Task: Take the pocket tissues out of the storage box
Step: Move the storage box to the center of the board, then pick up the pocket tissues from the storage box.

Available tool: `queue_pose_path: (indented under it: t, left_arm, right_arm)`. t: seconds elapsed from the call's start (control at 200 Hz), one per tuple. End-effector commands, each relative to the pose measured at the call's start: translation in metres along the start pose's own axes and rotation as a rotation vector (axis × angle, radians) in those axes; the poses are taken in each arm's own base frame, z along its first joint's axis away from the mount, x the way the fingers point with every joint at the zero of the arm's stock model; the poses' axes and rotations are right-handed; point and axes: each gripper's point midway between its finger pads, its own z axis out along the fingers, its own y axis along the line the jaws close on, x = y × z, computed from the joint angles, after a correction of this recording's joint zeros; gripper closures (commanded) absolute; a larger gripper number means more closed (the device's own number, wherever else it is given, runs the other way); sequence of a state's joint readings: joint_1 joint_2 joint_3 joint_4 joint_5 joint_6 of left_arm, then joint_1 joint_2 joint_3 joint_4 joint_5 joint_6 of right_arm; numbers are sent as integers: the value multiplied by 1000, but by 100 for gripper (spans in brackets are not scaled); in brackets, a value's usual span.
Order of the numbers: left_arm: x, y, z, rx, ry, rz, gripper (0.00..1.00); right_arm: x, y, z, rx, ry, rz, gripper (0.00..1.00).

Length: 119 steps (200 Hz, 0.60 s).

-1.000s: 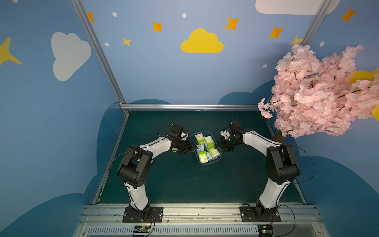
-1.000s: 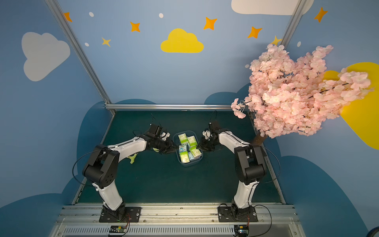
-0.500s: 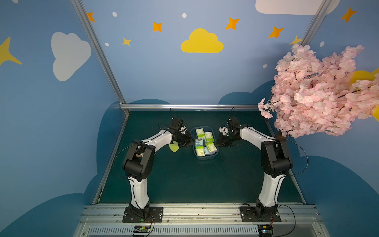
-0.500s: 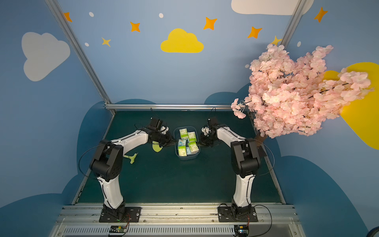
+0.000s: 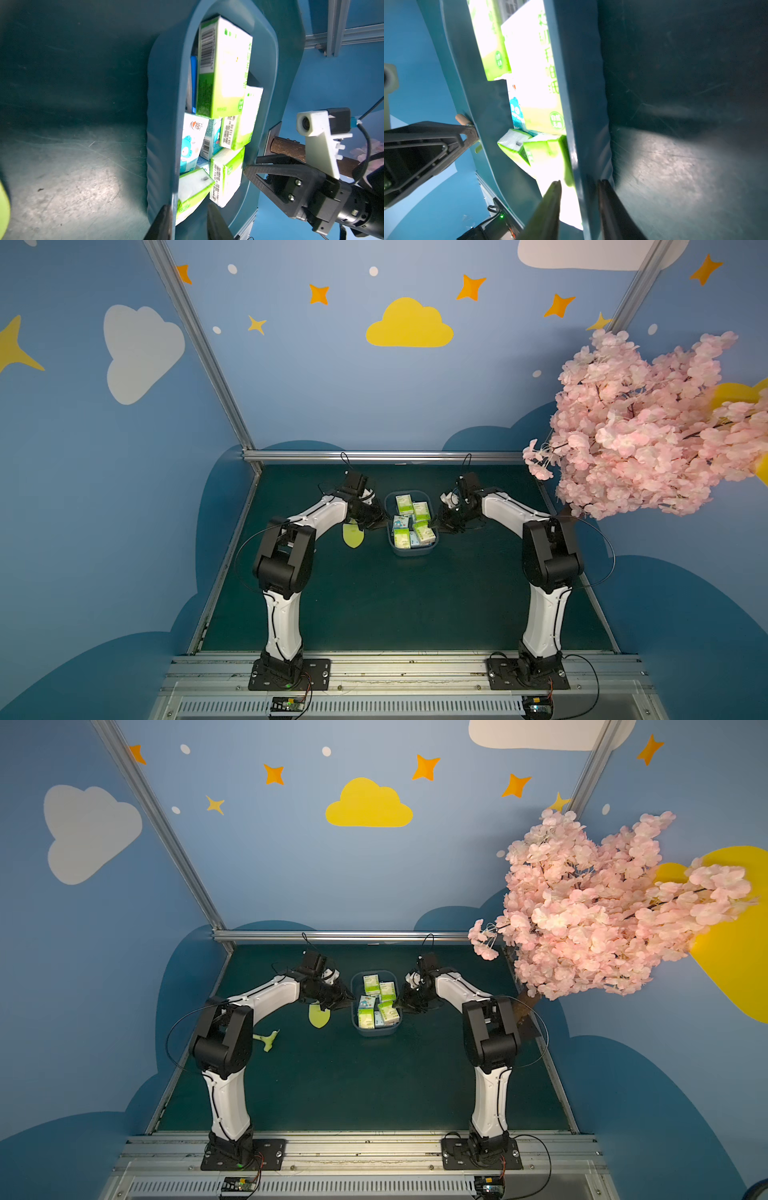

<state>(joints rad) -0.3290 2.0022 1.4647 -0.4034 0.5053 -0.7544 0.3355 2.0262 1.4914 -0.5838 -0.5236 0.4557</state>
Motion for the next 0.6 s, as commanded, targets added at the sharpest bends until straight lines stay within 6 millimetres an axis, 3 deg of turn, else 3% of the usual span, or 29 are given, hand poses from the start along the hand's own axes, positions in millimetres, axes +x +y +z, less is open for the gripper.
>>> queue_pose_path:
  t: [0.0,0.26,0.591]
  left_arm:
    - [6,-8,-20,8,0,26,62]
    - [23,-9,-59,-64,-59,89,49]
    - [56,-9,-93,-255,-142,230,32]
  right_arm:
    - [6,9,-24,32,-28,-54,56]
    - [37,-4,-52,138,-38,-103,42]
    - [69,-28,-92,302,-116,-147,23]
